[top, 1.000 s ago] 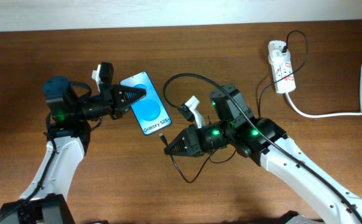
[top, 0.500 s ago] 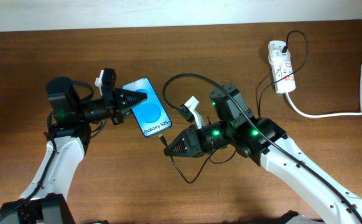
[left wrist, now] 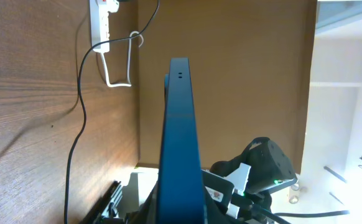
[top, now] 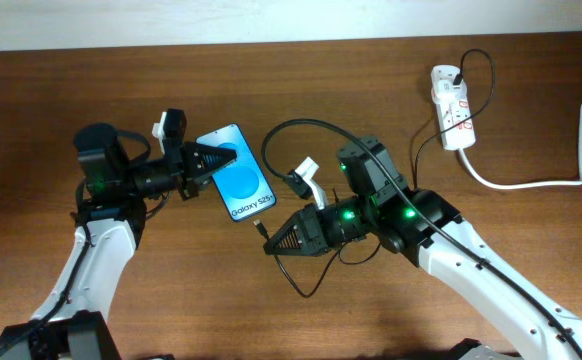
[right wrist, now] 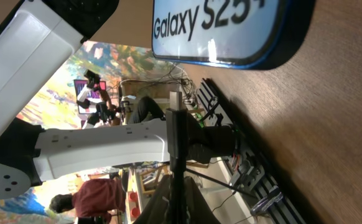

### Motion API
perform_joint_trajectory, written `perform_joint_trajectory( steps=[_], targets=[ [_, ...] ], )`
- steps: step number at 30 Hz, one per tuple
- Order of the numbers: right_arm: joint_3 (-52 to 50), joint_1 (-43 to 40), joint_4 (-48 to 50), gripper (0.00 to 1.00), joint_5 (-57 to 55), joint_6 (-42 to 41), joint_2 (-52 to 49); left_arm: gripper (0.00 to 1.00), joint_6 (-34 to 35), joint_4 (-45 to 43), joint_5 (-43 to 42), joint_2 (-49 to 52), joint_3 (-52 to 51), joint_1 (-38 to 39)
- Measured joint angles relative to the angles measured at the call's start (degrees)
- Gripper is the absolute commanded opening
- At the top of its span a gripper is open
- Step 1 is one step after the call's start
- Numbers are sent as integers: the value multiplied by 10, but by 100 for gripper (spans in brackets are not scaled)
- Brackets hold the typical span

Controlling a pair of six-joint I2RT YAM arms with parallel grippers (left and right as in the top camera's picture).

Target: Plug charger to phone and switch on socket

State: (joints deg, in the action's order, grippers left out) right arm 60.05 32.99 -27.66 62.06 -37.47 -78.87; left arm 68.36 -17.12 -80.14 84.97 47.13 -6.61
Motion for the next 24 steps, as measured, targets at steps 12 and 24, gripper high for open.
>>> perform_joint_trajectory(
  steps=[12, 24],
  targets=[
    [0, 0, 2, 4, -24, -15, 0, 0, 0, 0, 0, 0, 0, 0],
    [0, 0, 14, 4, -37, -17, 0, 0, 0, 0, 0, 0, 0, 0]
  ],
)
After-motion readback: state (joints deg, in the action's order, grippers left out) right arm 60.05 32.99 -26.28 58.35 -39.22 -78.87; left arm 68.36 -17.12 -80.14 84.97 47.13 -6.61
